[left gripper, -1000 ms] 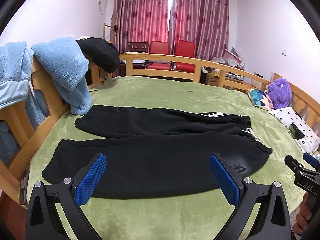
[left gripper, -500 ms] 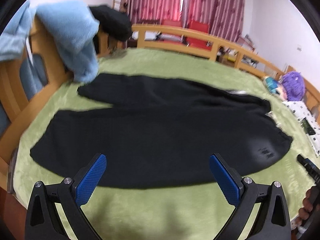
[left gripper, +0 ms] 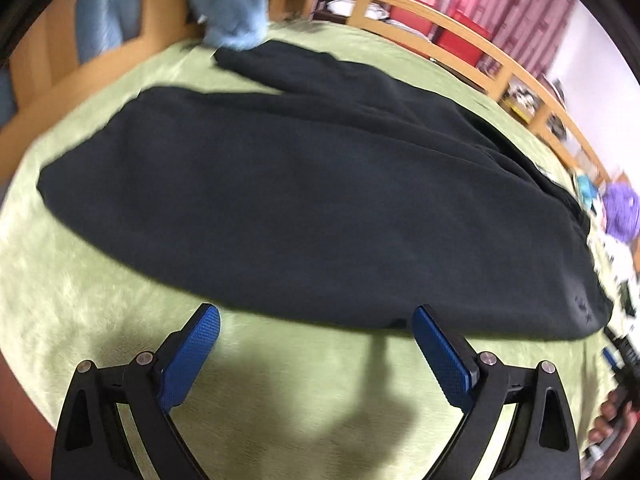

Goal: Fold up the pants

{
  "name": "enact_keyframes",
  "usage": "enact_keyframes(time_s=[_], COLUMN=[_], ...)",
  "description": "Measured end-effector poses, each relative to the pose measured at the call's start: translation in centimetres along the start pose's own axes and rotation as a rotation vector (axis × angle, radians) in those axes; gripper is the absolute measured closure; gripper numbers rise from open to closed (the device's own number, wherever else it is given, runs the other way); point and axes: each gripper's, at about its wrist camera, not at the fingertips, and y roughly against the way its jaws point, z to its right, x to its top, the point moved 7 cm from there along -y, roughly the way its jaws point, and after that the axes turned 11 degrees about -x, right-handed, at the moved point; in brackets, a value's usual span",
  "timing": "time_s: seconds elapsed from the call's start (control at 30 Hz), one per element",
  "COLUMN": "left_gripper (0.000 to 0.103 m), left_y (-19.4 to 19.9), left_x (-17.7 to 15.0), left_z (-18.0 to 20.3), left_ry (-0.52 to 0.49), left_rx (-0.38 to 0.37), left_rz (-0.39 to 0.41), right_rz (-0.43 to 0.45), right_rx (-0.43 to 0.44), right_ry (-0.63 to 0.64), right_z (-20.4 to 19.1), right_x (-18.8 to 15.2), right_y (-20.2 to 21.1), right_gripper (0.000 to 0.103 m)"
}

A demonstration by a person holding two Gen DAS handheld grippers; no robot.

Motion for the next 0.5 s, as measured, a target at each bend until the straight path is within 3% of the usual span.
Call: enact_keyframes(time_s=[0.1, 0.27, 0.5], left_gripper=[0.005, 0.005, 0.005], left_y=[-0.6, -2.1, -4.4], left_x=[0.2, 1.4, 3.9], left_z=[-1.7, -1.9, -1.6], left_ry=[0.070, 0.059, 0.094], left_rx=[-0.033, -0.033, -0.048], left_rz=[0.008, 0.028, 0.033], right_rz=[-0.031, -0.067, -0.060], right_rx=[0.024, 0.077, 0.062], right_ry=[-0.005, -0.061, -0.116], right_z=[-1.1, -2.4, -3.3], right_x=[-0.2, 0.2, 1.6], right_y=[-1.5, -3.8, -5.6], right_gripper=[0.021, 0.021, 0.019])
